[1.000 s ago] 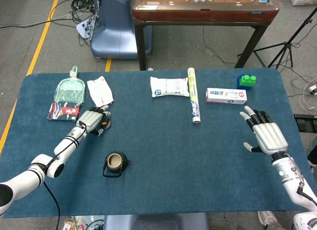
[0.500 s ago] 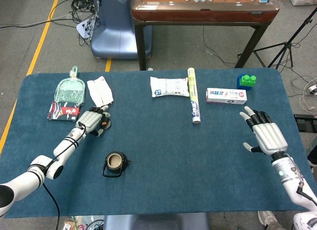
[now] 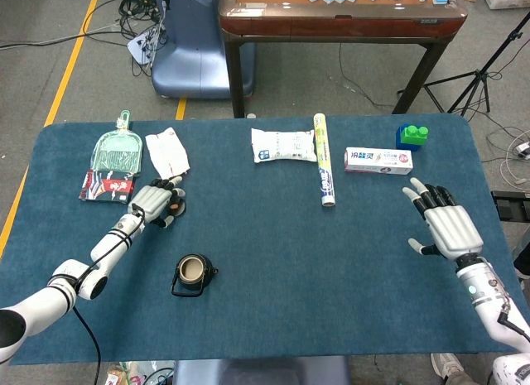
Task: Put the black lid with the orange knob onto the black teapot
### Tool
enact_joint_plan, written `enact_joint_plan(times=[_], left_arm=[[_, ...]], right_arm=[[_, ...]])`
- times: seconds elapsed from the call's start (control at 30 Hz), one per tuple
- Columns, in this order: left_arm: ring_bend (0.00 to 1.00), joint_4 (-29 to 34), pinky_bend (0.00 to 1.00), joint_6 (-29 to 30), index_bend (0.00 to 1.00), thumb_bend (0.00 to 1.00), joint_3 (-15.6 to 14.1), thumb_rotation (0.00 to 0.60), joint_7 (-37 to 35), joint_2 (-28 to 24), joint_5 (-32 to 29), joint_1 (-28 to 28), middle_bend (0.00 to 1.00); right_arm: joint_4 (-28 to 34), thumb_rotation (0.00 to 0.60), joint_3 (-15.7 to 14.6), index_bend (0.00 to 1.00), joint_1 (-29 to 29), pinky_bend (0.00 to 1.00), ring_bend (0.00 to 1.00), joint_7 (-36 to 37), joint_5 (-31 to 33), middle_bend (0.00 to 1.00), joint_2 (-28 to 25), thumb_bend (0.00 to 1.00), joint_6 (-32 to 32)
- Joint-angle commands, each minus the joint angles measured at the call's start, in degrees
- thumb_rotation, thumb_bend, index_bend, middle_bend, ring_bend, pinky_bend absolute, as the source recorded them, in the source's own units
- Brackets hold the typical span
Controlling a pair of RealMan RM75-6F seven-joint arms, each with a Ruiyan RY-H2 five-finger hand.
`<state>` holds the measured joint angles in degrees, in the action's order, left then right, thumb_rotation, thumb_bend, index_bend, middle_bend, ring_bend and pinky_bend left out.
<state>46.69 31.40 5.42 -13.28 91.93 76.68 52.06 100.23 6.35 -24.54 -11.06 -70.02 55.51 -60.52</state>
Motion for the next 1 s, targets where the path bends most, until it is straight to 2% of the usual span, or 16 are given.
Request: enact_joint_plan(times=[0.03,1.0], left_arm=[[0.0,-0.39,0.0,-0.35,0.22,0.36,-0.06,0.6,-0.31,0.2,0.0,0.04,0.0],[0.0,-3.2,0.0,-0.22,0.22,0.36,-0.88,0.6,-3.83,1.54,1.87,-0.09,0.0]], right_arm=[[-0.11,0.6,-0.01,0.01,0.0,0.0,0.0,0.12,0.03,0.0,-0.01,0.25,0.05],[-0.31,0.6,-0.02,0.01,-0.34,0.0,0.0,-0.2,0.52,0.0,0.33,0.25,0.4]])
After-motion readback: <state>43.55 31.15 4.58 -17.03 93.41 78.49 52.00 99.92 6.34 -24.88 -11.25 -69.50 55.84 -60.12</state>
